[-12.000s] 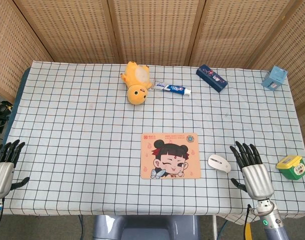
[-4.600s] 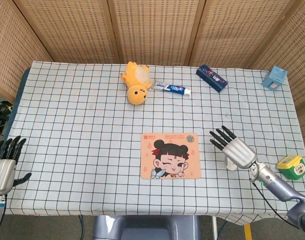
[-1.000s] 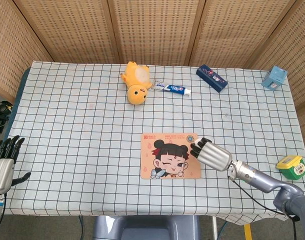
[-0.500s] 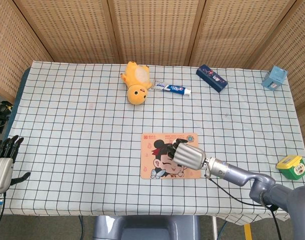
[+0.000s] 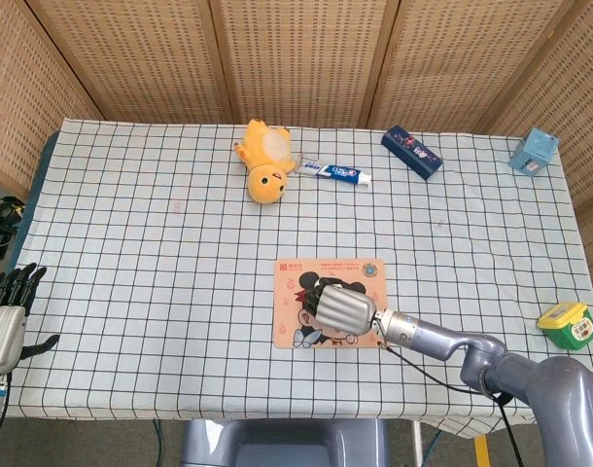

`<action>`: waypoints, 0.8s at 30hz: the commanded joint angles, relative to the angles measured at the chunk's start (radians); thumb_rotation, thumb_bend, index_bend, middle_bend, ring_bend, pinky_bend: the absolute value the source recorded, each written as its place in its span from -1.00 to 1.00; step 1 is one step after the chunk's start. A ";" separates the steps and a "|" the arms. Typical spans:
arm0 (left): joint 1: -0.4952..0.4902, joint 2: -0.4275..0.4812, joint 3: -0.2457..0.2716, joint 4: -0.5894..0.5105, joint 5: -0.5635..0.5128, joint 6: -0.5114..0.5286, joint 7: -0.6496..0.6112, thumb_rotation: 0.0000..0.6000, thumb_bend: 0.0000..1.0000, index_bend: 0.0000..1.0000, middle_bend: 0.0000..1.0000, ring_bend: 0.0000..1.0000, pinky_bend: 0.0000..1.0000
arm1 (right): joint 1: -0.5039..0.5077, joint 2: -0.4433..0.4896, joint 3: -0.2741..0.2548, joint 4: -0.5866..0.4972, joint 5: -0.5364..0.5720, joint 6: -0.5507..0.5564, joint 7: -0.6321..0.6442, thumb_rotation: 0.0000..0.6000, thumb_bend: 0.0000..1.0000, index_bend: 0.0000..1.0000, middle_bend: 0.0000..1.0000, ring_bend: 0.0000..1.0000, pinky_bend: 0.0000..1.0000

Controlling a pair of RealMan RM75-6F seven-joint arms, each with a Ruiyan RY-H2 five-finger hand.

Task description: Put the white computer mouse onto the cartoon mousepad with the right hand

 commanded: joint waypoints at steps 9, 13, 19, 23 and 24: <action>-0.002 -0.003 0.003 0.001 0.007 0.002 -0.003 1.00 -1.00 -1.00 -1.00 -1.00 -1.00 | -0.008 -0.050 -0.023 0.056 0.008 -0.003 -0.005 1.00 -0.64 0.42 0.08 -0.04 -0.10; -0.001 -0.002 0.002 0.001 0.007 0.004 -0.005 1.00 -1.00 -1.00 -1.00 -1.00 -1.00 | -0.011 -0.056 -0.022 0.056 0.013 -0.004 -0.032 1.00 -0.66 0.31 -0.08 -0.22 -0.37; 0.001 -0.001 0.002 0.000 0.007 0.009 -0.007 1.00 -1.00 -1.00 -1.00 -1.00 -1.00 | -0.019 -0.054 -0.016 0.052 0.020 -0.009 -0.107 1.00 -0.66 -0.11 -0.56 -0.66 -0.94; 0.000 0.000 0.003 -0.001 0.011 0.009 -0.009 1.00 -1.00 -1.00 -1.00 -1.00 -1.00 | -0.035 -0.038 -0.016 0.024 0.027 0.000 -0.155 1.00 -0.66 -0.36 -0.76 -0.85 -1.00; 0.000 0.000 0.004 -0.001 0.012 0.009 -0.008 1.00 -1.00 -1.00 -1.00 -1.00 -1.00 | -0.037 -0.034 -0.016 0.017 0.030 -0.002 -0.161 1.00 -0.66 -0.39 -0.78 -0.87 -1.00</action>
